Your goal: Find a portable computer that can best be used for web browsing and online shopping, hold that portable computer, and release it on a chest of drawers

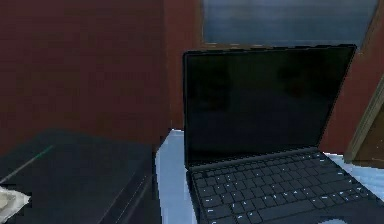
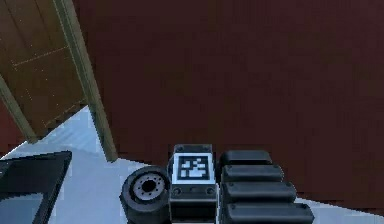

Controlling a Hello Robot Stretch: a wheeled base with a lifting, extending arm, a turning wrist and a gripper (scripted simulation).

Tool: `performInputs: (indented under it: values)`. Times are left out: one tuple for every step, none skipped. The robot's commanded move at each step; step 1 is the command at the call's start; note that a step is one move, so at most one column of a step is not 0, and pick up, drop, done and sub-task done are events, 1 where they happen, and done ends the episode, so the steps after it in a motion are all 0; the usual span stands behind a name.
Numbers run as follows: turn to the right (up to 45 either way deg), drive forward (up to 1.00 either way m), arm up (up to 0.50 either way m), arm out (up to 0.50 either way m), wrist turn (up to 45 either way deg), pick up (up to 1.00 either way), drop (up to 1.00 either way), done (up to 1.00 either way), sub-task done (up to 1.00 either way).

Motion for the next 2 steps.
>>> performInputs:
  values:
    - [-36.0,0.0,0.0,0.0,0.0,0.0,0.0,0.0,0.0]
    - [-3.0,0.0,0.0,0.0,0.0,0.0,0.0,0.0,0.0]
